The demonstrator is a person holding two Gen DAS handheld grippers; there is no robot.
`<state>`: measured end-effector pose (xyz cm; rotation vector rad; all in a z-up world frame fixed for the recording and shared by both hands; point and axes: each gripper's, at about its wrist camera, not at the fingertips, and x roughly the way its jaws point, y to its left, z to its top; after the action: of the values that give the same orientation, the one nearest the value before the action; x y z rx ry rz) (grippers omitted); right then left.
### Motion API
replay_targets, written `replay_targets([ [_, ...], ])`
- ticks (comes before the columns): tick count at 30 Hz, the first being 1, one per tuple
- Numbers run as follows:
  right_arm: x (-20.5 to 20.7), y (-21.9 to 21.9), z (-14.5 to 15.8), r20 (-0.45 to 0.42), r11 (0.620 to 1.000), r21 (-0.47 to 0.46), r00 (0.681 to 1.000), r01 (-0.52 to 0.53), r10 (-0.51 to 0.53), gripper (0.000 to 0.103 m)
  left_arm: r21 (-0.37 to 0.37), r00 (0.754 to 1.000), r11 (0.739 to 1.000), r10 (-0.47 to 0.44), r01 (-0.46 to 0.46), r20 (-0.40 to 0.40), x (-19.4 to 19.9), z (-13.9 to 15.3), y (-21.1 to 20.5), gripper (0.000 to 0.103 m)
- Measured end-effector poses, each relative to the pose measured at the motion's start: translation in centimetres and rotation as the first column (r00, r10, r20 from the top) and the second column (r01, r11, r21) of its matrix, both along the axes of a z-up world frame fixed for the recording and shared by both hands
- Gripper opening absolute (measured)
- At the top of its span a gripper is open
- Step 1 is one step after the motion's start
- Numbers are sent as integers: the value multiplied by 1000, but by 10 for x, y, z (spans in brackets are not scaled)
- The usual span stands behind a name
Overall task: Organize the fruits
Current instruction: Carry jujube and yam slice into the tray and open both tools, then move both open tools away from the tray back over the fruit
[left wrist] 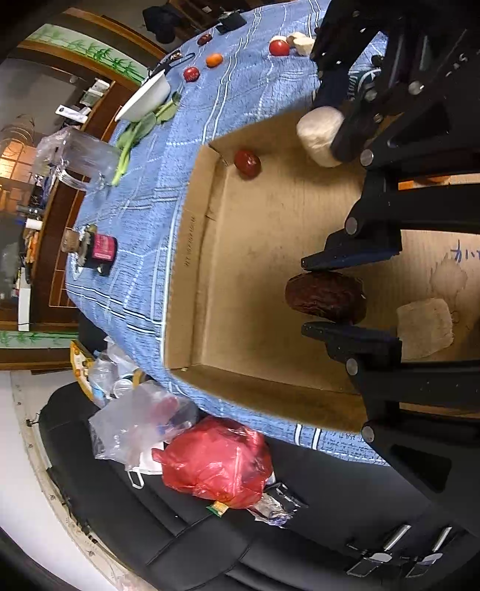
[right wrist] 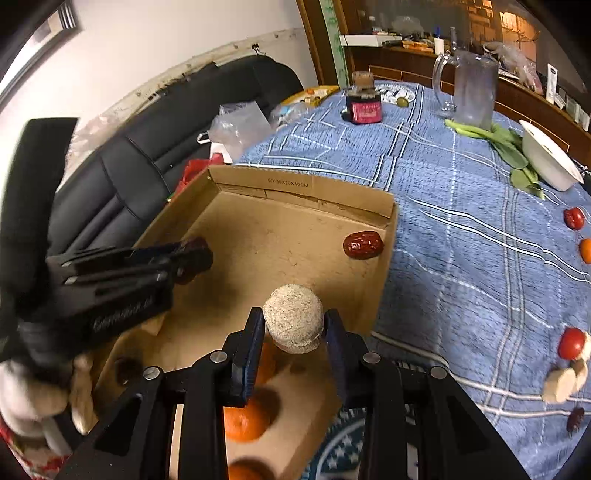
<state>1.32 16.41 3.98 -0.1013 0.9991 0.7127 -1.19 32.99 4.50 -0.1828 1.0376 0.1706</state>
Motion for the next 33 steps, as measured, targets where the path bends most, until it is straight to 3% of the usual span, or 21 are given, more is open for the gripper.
replay_targets([
  [7, 4, 10, -12, -17, 1000, -15, 1000, -3, 3, 37, -22, 1000, 1000, 13, -13, -2, -1, -3, 4, 28],
  [11, 1, 8, -11, -32, 1000, 1, 1000, -1, 1, 37, -46, 999, 999, 25, -23, 33, -10, 5, 7, 38],
  [19, -19, -17, 18, 12, 998, 65, 1000, 16, -16, 41, -200, 980, 979, 81, -44, 181, -56, 37, 7, 48],
  [21, -27, -32, 28, 25, 995, 96, 999, 37, -39, 47, -240, 969, 970, 88, -30, 233, -74, 49, -2, 54],
  [23, -36, -51, 35, 32, 989, 136, 997, 66, -71, 53, -268, 958, 963, 92, -17, 270, -88, 57, -11, 72],
  [26, -48, -78, 39, 35, 979, 171, 992, 112, -120, 53, -335, 947, 942, 78, 33, 313, -108, 64, -31, 83],
  [29, -59, -115, 40, 24, 960, 216, 982, 180, -190, 53, -407, 944, 909, 59, 84, 326, -123, 62, -55, 85],
  [33, -78, -171, 38, 9, 920, 262, 953, 291, -304, 53, -424, 946, 900, 47, 99, 321, -131, 60, -79, 85],
])
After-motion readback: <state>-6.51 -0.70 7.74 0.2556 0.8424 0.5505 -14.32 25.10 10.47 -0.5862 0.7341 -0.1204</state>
